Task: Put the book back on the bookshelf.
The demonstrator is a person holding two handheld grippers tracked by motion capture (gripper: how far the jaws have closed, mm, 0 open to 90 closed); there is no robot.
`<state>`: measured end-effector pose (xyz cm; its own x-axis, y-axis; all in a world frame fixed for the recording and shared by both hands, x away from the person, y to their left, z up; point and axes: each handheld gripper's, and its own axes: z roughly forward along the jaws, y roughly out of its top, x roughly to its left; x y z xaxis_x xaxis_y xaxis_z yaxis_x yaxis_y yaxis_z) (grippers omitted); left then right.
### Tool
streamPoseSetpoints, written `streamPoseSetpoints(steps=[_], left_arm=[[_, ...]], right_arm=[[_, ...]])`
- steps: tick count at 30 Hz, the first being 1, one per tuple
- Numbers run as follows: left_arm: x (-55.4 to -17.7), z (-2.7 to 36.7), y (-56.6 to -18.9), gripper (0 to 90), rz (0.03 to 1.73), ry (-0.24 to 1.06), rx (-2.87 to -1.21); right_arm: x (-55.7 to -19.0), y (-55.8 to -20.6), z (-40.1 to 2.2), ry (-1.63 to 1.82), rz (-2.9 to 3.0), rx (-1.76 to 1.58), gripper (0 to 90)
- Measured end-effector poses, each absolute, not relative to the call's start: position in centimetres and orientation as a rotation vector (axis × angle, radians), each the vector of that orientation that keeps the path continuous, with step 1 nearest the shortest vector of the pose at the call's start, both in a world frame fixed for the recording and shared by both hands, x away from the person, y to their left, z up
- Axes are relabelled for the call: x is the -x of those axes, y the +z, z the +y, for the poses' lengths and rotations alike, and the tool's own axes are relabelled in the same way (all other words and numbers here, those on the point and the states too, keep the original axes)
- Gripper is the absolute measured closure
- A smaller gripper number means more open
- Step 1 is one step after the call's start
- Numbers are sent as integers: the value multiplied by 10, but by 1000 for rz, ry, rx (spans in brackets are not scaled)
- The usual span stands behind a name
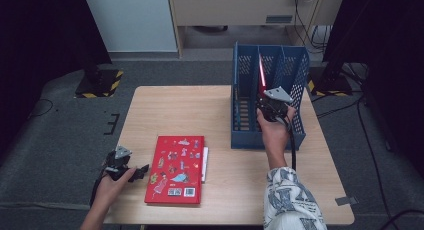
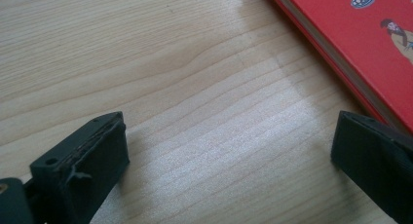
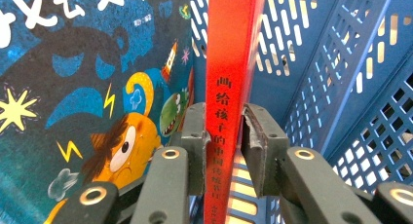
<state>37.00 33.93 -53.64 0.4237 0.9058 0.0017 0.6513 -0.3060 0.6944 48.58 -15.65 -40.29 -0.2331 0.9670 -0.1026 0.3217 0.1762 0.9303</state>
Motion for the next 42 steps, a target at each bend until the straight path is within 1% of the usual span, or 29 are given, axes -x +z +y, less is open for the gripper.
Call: streamPoseSetpoints(steps=[13,28,37,42], left_arm=[[-370,339,-536,0,1305,530,-2067],[-370,339,-536,0,1302,530,-2068],[-370,339,-537,0,1302,530,-2067],[-369,338,-537,0,1305,530,-2063]], right_arm=[[-486,-404,-157,1080,1700,-1234,712],[-484,-406,-158,1113,1714,-1242,683],[-479,-407,-163,1173,1701,-1266,516],[-476,-403,-165,1204,1698,-1265,452]])
